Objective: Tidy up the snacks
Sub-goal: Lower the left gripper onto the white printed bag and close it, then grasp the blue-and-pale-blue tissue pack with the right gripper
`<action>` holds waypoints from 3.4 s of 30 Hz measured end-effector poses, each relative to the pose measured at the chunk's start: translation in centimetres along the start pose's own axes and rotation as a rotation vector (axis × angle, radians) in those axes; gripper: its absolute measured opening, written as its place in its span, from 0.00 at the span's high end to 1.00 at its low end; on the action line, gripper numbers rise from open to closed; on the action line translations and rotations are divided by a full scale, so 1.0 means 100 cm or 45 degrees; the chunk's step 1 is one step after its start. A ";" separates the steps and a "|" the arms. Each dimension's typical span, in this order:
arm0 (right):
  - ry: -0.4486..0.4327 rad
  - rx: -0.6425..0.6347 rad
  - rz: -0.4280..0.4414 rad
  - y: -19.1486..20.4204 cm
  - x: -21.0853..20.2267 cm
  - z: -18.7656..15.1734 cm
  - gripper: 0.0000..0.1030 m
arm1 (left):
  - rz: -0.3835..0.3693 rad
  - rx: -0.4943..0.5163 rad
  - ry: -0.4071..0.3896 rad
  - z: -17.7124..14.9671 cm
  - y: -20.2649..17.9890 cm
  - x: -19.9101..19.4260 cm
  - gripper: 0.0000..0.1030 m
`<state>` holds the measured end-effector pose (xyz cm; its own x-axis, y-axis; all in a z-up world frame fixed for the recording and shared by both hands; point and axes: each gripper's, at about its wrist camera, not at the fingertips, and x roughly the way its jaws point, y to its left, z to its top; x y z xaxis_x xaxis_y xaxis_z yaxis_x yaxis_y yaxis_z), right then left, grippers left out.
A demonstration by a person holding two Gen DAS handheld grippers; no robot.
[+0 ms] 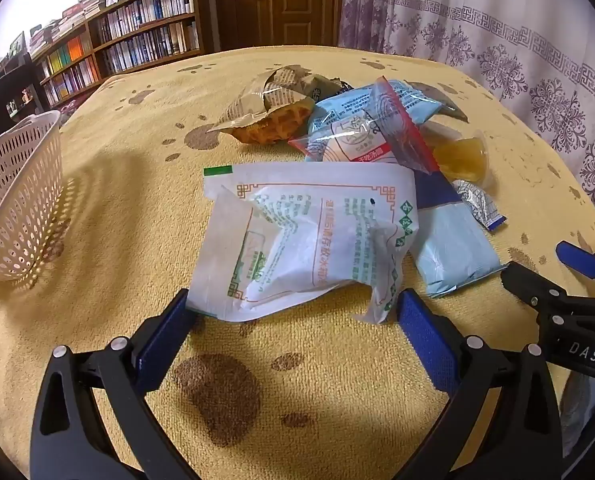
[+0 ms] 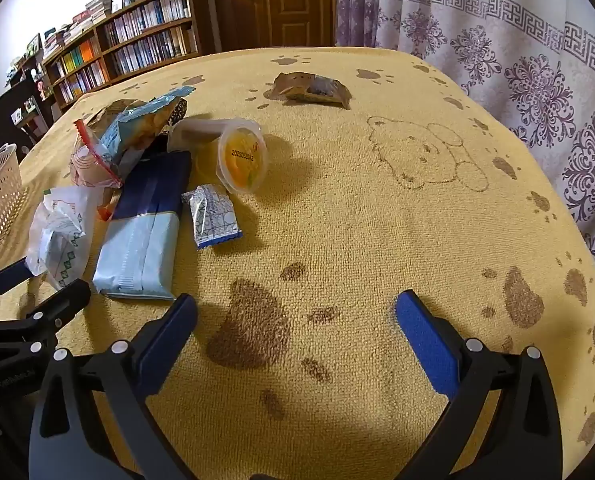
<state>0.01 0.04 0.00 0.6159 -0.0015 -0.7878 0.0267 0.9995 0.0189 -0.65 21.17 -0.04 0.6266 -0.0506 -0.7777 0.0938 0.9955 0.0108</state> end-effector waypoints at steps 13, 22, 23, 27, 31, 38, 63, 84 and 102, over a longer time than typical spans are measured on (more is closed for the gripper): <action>-0.008 0.032 0.057 -0.005 0.001 0.001 0.05 | 0.003 -0.016 -0.027 0.000 0.005 -0.007 0.02; -0.031 0.029 0.100 -0.007 -0.001 0.001 0.05 | 0.024 -0.008 -0.088 -0.001 0.007 -0.018 0.02; -0.036 0.019 0.126 -0.007 -0.002 0.001 0.05 | 0.021 -0.001 -0.104 -0.001 0.008 -0.022 0.02; -0.081 -0.037 0.156 -0.003 -0.012 0.002 0.05 | 0.019 0.046 -0.131 0.001 0.008 -0.030 0.02; -0.145 -0.073 0.195 0.001 -0.025 0.005 0.05 | -0.003 0.040 -0.172 0.006 0.018 -0.046 0.02; -0.157 -0.072 0.271 0.005 -0.032 0.003 0.05 | -0.044 -0.033 -0.217 0.016 0.042 -0.062 0.02; -0.122 -0.092 0.295 0.006 -0.022 0.003 0.05 | -0.251 -0.040 -0.054 0.022 0.019 0.000 0.32; -0.006 -0.177 0.411 0.067 -0.012 0.020 0.15 | -0.113 -0.075 -0.260 0.034 0.059 -0.072 0.47; -0.019 -0.240 0.184 0.090 0.014 0.035 0.51 | -0.109 -0.102 -0.280 0.037 0.066 -0.082 0.47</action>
<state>3.92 8.87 1.22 0.6141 0.1431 -0.7761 -0.2093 0.9777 0.0146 -2.35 27.83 8.73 0.7732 -0.1424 -0.6180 0.0978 0.9896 -0.1058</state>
